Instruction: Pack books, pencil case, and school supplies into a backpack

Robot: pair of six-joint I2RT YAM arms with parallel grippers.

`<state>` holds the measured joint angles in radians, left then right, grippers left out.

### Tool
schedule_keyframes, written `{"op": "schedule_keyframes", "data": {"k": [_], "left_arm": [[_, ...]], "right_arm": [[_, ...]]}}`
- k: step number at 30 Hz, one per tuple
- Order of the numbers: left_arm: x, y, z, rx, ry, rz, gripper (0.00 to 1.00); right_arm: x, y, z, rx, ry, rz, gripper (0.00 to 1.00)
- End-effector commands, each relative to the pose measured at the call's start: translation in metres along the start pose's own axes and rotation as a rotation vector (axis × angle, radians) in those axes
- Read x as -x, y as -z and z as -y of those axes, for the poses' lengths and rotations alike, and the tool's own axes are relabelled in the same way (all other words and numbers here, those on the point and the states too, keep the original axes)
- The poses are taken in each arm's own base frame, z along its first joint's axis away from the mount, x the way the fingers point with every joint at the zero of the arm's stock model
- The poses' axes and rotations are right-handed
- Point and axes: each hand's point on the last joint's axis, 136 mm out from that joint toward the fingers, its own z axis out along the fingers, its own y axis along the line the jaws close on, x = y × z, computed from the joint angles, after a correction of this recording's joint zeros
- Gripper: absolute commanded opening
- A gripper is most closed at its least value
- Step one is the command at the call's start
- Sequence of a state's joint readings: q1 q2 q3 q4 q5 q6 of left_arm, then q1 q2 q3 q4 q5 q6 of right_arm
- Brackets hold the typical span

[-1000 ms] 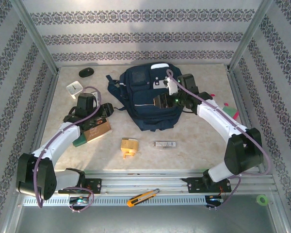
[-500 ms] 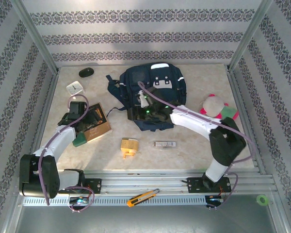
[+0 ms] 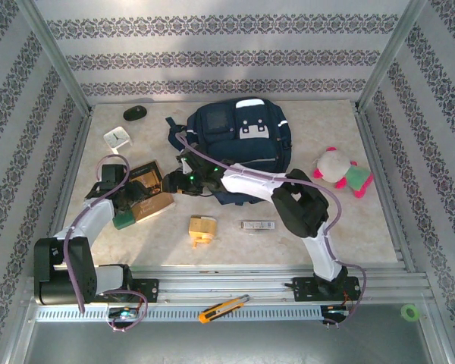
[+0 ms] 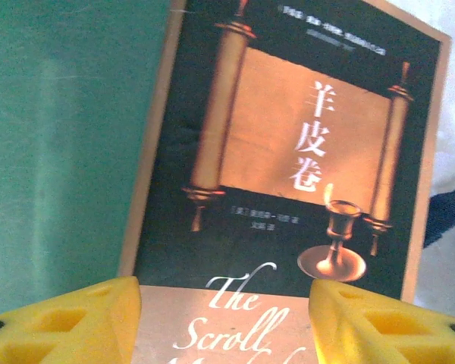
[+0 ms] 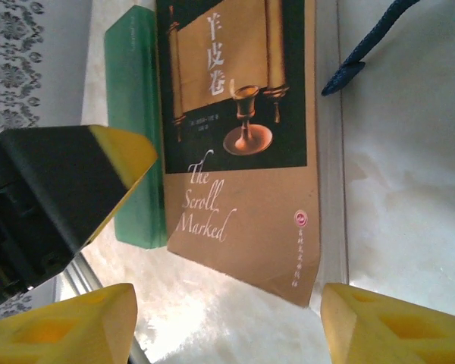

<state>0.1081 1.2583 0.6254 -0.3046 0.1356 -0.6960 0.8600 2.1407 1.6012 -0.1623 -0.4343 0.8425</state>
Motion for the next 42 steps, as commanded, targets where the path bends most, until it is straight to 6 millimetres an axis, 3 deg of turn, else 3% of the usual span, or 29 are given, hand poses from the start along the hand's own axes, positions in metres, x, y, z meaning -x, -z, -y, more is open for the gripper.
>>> {"op": "schedule_keyframes", "data": {"k": [1, 8, 17, 23, 32, 42], "left_arm": [[-0.011, -0.004, -0.026, 0.086, 0.013, -0.044, 0.60], [-0.006, -0.003, -0.043, 0.130, 0.018, -0.035, 0.60], [0.011, 0.015, 0.004, -0.069, -0.005, -0.012, 0.58], [0.012, 0.015, 0.026, -0.171, 0.011, -0.038, 0.58], [-0.004, -0.013, -0.001, -0.061, 0.054, -0.092, 0.58], [0.003, -0.004, -0.042, 0.147, 0.001, -0.013, 0.62]], "right_arm": [[0.001, -0.009, 0.011, -0.055, -0.018, -0.021, 0.65], [-0.001, -0.023, 0.022, -0.120, -0.005, -0.054, 0.65], [0.000, -0.042, 0.032, -0.170, -0.005, -0.087, 0.60], [-0.002, -0.052, 0.039, -0.195, -0.008, -0.119, 0.51], [-0.007, -0.055, 0.063, -0.287, -0.034, -0.131, 0.35], [-0.009, -0.055, 0.070, -0.303, -0.046, -0.134, 0.26]]}}
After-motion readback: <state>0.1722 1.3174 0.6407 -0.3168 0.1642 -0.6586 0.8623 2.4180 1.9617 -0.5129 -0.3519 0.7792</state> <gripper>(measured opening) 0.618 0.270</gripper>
